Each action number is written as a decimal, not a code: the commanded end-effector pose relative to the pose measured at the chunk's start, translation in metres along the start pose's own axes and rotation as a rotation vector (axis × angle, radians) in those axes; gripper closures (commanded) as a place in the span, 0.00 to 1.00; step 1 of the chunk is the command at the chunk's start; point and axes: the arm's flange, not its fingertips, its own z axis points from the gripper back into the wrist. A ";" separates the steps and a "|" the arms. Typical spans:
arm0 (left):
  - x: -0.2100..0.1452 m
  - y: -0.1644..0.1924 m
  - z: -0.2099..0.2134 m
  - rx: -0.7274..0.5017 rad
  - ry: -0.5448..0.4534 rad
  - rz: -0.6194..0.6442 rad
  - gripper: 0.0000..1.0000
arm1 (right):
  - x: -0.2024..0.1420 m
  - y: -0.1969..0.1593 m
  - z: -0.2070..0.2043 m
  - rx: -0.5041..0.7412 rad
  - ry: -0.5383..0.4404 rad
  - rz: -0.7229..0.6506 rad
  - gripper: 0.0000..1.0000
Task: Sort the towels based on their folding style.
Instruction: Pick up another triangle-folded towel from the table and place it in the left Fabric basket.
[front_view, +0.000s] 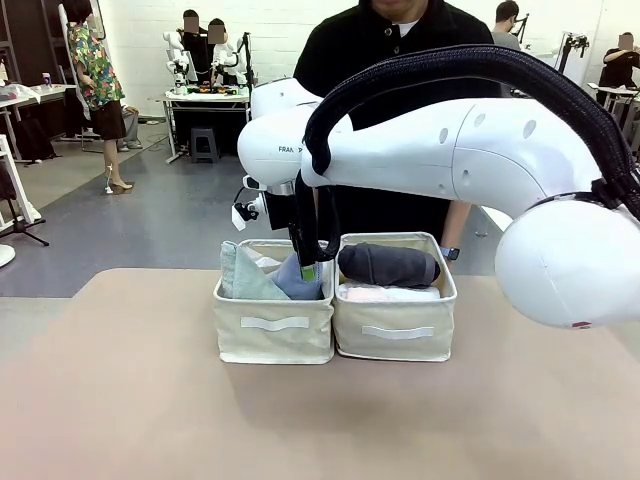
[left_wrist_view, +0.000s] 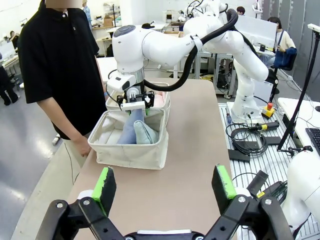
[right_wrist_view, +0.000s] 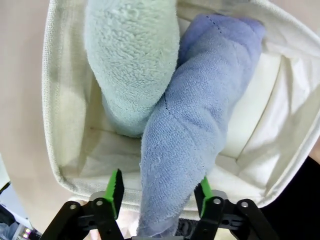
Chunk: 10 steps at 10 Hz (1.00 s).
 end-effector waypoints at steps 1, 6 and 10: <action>-0.001 -0.003 0.000 0.010 0.010 -0.003 0.00 | 0.004 -0.008 0.004 0.021 -0.024 0.013 0.00; -0.001 -0.003 0.000 0.010 0.010 -0.003 0.00 | -0.001 0.001 0.028 0.010 -0.052 0.023 0.00; -0.001 -0.003 0.000 0.010 0.010 -0.003 0.00 | -0.092 0.111 0.157 -0.105 -0.157 0.003 0.00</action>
